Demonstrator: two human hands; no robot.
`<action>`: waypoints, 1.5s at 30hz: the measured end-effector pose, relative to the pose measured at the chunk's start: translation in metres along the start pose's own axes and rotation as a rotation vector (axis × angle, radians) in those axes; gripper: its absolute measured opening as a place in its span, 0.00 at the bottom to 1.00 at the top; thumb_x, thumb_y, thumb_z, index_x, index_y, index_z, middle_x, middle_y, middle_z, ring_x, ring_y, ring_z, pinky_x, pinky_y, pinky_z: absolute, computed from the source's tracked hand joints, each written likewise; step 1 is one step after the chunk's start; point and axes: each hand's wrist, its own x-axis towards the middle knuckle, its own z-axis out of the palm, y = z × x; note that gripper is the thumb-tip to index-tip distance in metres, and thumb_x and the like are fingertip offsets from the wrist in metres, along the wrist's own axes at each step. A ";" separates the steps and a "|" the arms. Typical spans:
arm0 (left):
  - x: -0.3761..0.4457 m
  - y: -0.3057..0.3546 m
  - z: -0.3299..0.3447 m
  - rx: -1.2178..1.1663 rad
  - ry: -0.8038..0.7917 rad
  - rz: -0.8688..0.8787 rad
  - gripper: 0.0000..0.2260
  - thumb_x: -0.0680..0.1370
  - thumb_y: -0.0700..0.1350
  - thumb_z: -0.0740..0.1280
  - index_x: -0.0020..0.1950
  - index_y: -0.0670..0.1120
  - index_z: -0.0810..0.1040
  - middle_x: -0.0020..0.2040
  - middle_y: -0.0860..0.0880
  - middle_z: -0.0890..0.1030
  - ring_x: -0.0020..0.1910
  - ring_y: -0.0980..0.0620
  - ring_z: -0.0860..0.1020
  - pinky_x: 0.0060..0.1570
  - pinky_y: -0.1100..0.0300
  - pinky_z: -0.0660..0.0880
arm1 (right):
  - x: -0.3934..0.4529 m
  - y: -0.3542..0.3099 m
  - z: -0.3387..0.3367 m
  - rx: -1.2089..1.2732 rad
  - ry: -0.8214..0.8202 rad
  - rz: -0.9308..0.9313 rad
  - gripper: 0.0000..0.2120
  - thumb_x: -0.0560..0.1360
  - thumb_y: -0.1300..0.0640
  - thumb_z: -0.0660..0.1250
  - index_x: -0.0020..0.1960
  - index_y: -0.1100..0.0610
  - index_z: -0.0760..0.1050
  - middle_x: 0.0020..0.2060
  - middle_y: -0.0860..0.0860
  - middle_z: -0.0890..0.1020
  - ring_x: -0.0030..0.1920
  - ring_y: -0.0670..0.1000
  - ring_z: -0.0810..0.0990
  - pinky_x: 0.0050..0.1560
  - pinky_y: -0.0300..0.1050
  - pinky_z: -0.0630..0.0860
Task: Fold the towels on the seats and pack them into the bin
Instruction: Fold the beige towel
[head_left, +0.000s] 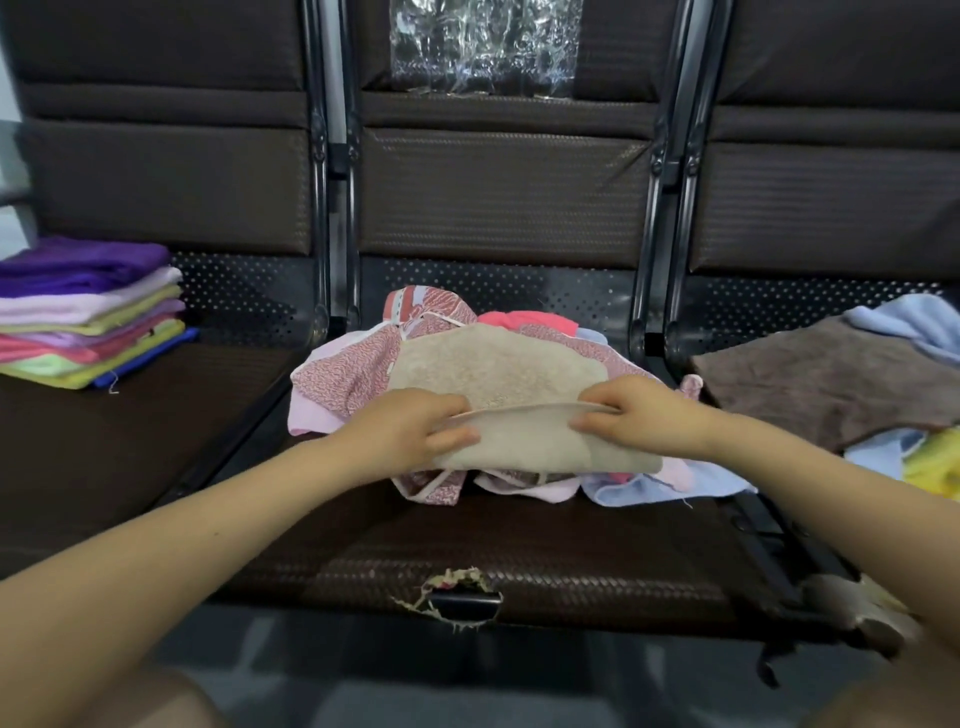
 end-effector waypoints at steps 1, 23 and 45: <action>0.000 -0.007 -0.004 -0.051 0.013 -0.004 0.15 0.77 0.61 0.60 0.40 0.51 0.72 0.34 0.52 0.76 0.35 0.53 0.73 0.36 0.55 0.66 | -0.002 0.007 -0.007 0.052 0.040 0.019 0.18 0.79 0.52 0.63 0.34 0.61 0.69 0.29 0.49 0.70 0.30 0.44 0.66 0.34 0.38 0.64; -0.066 -0.014 0.009 -0.765 0.047 -0.448 0.17 0.70 0.62 0.63 0.46 0.53 0.83 0.47 0.56 0.84 0.51 0.56 0.80 0.58 0.54 0.74 | -0.055 0.040 0.014 0.891 -0.356 0.293 0.34 0.60 0.38 0.77 0.58 0.58 0.81 0.56 0.59 0.82 0.57 0.58 0.80 0.59 0.57 0.74; 0.045 -0.070 0.021 -0.106 0.081 -0.539 0.08 0.78 0.51 0.64 0.51 0.48 0.77 0.49 0.49 0.79 0.49 0.48 0.75 0.44 0.56 0.70 | 0.049 0.052 0.014 0.035 0.142 0.428 0.09 0.74 0.49 0.65 0.39 0.53 0.72 0.36 0.48 0.77 0.40 0.49 0.74 0.38 0.44 0.68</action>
